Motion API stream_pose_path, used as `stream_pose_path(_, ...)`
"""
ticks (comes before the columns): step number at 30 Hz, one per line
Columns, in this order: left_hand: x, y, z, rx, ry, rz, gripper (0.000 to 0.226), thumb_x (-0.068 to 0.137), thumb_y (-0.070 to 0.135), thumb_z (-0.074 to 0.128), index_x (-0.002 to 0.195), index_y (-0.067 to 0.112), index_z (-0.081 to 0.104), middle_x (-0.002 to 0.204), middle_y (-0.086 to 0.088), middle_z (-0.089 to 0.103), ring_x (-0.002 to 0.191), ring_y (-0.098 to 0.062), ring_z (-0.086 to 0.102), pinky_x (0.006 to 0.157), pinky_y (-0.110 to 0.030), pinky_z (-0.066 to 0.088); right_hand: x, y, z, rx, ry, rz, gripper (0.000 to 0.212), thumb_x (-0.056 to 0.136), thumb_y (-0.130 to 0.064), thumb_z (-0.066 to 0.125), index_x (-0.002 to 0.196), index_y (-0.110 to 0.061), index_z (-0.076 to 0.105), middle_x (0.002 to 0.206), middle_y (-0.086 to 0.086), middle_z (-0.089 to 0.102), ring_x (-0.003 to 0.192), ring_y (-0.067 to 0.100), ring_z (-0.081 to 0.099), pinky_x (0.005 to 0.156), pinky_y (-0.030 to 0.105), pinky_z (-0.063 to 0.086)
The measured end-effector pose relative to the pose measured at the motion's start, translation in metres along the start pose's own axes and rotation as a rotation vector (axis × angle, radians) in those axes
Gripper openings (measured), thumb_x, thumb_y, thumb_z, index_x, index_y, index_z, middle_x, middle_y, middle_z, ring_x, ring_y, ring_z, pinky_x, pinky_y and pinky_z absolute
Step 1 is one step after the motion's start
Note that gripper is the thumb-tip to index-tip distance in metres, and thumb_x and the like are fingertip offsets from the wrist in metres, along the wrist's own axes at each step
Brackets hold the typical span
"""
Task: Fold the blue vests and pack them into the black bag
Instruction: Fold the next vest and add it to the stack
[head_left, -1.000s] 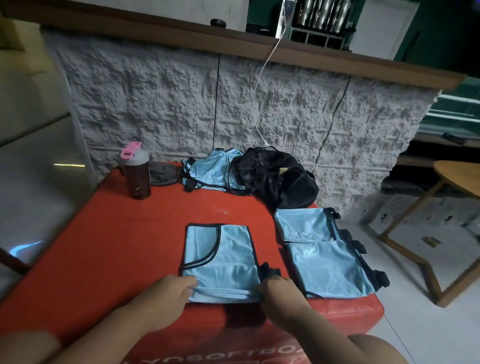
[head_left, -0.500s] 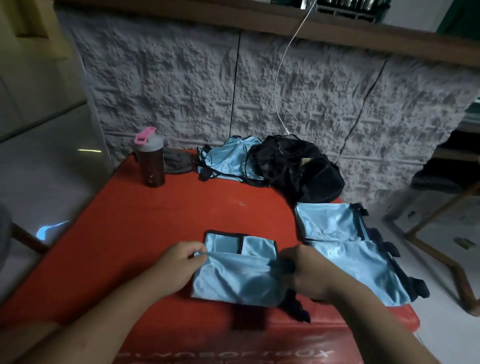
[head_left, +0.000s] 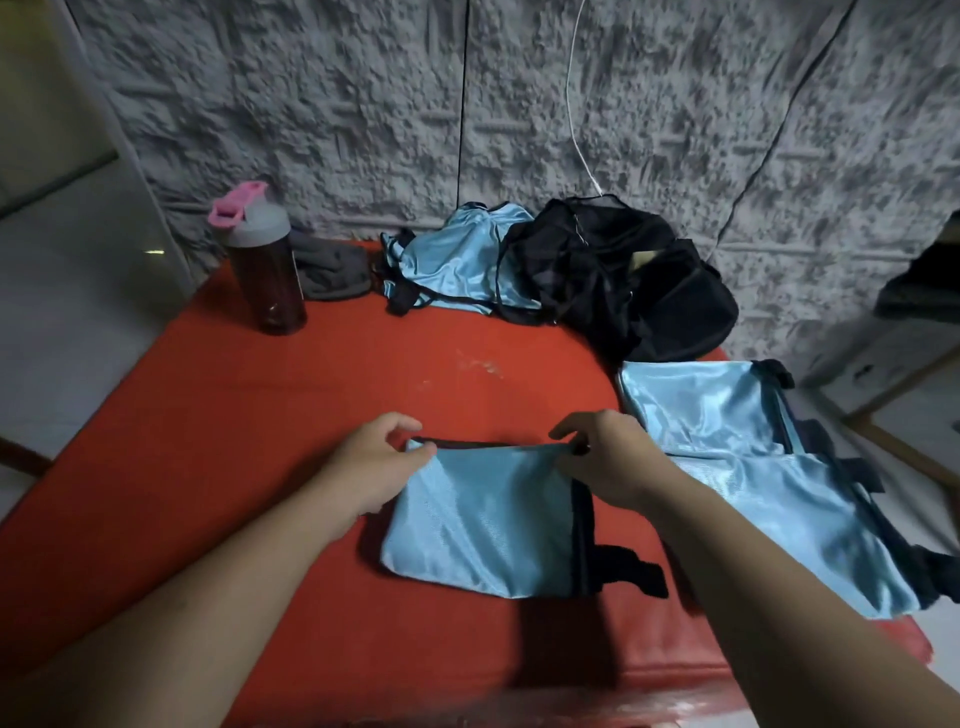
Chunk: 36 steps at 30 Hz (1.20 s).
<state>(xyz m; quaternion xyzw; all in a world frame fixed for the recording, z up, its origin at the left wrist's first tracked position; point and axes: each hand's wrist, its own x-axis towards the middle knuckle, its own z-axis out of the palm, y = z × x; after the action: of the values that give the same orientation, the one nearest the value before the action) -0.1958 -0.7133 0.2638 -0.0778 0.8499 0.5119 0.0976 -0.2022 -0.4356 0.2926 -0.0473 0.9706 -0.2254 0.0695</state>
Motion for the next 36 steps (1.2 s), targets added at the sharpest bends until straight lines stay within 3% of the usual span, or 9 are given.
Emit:
stream_pose_path(6,-0.003,0.006,-0.008,0.043,-0.218,-0.064,0.082,0.078,-0.013,0.05,0.131,0.049,0.055,0.097,-0.024,0.064,0.073,-0.025,0.056,0.059,-0.035,0.048,0.007,0.004,0.015,-0.048,0.017,0.086,0.028,0.085,-0.024,0.061,0.109,-0.03,0.073,0.089,-0.002,0.073,0.083,0.021,0.068,0.073,0.035,0.057)
stream_pose_path(12,0.0,-0.005,-0.005,0.355,-0.077,0.104,0.055,0.083,-0.011,0.046,0.1,0.035,0.071,0.103,0.019,0.056,0.074,-0.004,0.056,0.057,-0.009,0.038,0.009,0.002,0.016,-0.034,0.083,0.153,0.033,0.085,-0.027,0.066,0.118,-0.027,0.071,0.096,-0.001,0.074,0.089,0.022,0.068,0.077,0.035,0.056)
stream_pose_path(16,0.001,-0.011,-0.005,0.521,0.035,0.248,0.043,0.085,-0.001,0.056,0.097,0.037,0.072,0.104,0.016,0.057,0.098,-0.008,0.059,0.089,-0.025,0.048,0.004,-0.012,0.01,-0.151,0.186,0.106,0.054,0.087,-0.037,0.07,0.137,-0.021,0.061,0.122,0.009,0.068,0.114,0.033,0.062,0.095,0.041,0.051)
stream_pose_path(19,-0.01,0.004,0.006,0.607,0.276,0.464,0.03,0.082,0.006,0.065,0.099,0.029,0.073,0.104,0.011,0.058,0.098,-0.017,0.056,0.087,-0.031,0.05,-0.012,-0.043,0.02,-0.11,0.45,-0.154,0.047,0.084,-0.02,0.072,0.13,-0.011,0.065,0.122,0.012,0.068,0.111,0.032,0.063,0.098,0.037,0.05)
stream_pose_path(21,-0.018,0.009,0.028,0.616,0.268,0.599,0.036,0.076,-0.003,0.062,0.101,0.019,0.073,0.113,0.004,0.063,0.107,-0.022,0.058,0.091,-0.033,0.052,-0.023,-0.059,0.048,-0.146,0.386,-0.284,0.054,0.081,-0.014,0.061,0.134,-0.007,0.06,0.131,0.013,0.064,0.121,0.03,0.061,0.106,0.035,0.047)
stream_pose_path(25,-0.013,-0.022,0.073,0.721,0.101,0.572,0.056,0.079,0.009,0.042,0.131,0.006,0.062,0.135,-0.009,0.063,0.132,-0.027,0.056,0.115,-0.034,0.039,-0.033,-0.049,0.104,-0.355,0.19,-0.124,0.071,0.087,-0.034,0.058,0.152,-0.008,0.043,0.155,0.012,0.046,0.149,0.028,0.034,0.122,0.054,0.025)
stream_pose_path(29,-0.008,-0.04,0.076,0.916,0.05,0.513,0.058,0.096,0.033,0.032,0.149,0.014,0.049,0.154,-0.003,0.047,0.144,-0.02,0.042,0.116,-0.04,0.023,-0.035,-0.025,0.104,-0.359,0.101,-0.081,0.076,0.102,-0.063,0.01,0.163,-0.017,0.011,0.17,0.005,0.006,0.156,0.019,-0.009,0.123,0.051,-0.007)
stream_pose_path(32,-0.012,-0.036,0.075,0.941,0.03,0.38,0.063,0.097,0.051,0.024,0.155,0.029,0.038,0.162,0.005,0.033,0.151,-0.016,0.028,0.12,-0.045,0.014,-0.04,-0.012,0.093,-0.348,0.133,-0.047,0.086,0.098,-0.075,0.009,0.163,-0.02,0.008,0.171,0.001,0.002,0.155,0.014,-0.014,0.124,0.047,-0.006)
stream_pose_path(36,-0.01,-0.034,0.072,0.9,0.046,0.227,0.073,0.088,0.066,-0.003,0.157,0.046,-0.007,0.167,0.013,-0.013,0.153,-0.01,-0.017,0.123,-0.048,-0.012,-0.047,-0.001,0.085,-0.307,0.099,0.033,0.088,0.095,-0.078,0.012,0.163,-0.024,-0.001,0.17,0.001,-0.01,0.155,0.016,-0.018,0.126,0.042,-0.007)
